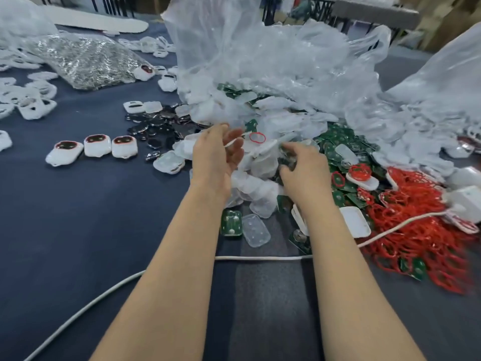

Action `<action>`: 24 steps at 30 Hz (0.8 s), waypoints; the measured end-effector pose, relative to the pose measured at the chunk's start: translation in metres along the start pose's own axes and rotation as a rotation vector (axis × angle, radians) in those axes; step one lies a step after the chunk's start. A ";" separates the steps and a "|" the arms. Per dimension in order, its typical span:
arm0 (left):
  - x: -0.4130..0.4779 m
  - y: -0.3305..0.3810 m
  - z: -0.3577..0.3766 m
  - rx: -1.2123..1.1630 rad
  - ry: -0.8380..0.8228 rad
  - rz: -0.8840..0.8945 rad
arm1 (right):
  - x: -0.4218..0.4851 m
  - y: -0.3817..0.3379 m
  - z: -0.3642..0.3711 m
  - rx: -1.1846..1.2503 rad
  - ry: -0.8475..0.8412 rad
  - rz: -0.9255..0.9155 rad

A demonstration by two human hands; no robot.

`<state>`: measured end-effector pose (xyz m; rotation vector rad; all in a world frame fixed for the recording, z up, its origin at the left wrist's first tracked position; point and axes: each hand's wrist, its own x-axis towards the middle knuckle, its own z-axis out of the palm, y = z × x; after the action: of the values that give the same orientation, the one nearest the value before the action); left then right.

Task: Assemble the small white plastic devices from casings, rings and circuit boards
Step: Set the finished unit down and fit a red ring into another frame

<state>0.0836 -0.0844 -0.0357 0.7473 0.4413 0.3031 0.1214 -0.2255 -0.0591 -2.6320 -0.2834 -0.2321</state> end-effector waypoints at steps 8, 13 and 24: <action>-0.001 -0.005 -0.001 0.038 0.054 0.040 | -0.002 0.001 -0.002 0.274 0.238 0.124; -0.006 -0.010 0.003 0.181 0.036 0.098 | -0.002 -0.001 -0.007 0.492 0.326 0.144; -0.010 -0.025 0.005 0.647 -0.116 0.330 | -0.001 -0.005 -0.008 0.908 0.204 0.194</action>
<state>0.0802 -0.1086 -0.0470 1.4700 0.3013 0.4289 0.1184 -0.2256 -0.0499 -1.7067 -0.0361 -0.2321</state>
